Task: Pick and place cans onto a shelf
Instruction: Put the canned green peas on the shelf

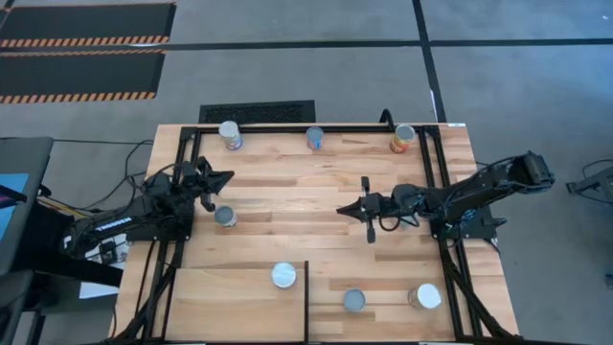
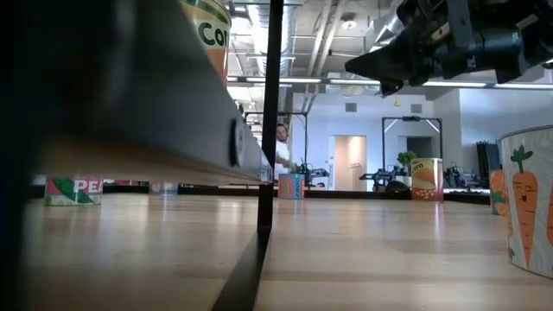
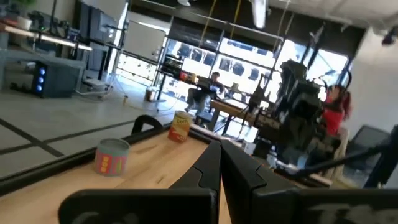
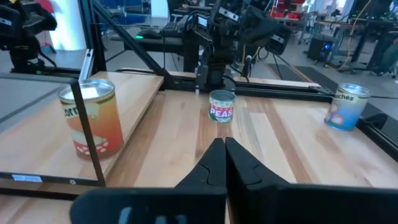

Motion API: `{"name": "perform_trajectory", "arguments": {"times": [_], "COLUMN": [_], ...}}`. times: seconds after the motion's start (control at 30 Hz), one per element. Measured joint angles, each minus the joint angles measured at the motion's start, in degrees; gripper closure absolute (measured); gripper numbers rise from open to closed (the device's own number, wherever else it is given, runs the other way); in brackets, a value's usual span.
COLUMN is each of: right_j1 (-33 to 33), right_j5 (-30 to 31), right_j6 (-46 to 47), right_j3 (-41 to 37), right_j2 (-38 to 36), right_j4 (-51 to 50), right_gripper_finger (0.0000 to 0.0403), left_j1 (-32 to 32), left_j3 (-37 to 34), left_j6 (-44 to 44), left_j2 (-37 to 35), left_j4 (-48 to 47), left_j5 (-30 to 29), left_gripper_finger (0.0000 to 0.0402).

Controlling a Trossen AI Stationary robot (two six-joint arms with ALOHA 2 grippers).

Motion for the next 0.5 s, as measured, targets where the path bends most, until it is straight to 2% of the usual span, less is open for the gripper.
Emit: {"name": "perform_trajectory", "arguments": {"times": [0.13, 0.23, 0.5], "right_j1": [-0.1, -0.08, -0.12], "right_j5": [0.09, 0.09, 0.09], "right_j6": [0.0, -0.04, -1.5], "right_j3": [-0.98, -1.13, -1.13], "right_j2": [0.0, 0.02, 0.02], "right_j4": [0.91, 0.77, 0.55], "right_gripper_finger": [0.0396, 0.0396, 0.0396], "left_j1": [-0.02, 0.0, -0.02], "left_j3": [0.0, 0.56, 6.46], "left_j6": [1.07, 1.59, 1.6], "left_j2": [0.04, 1.23, 14.01], "left_j4": [1.1, -1.56, -7.1], "left_j5": [-3.19, -2.78, -2.01], "left_gripper_finger": [0.0401, 0.0401, 0.0401]}}
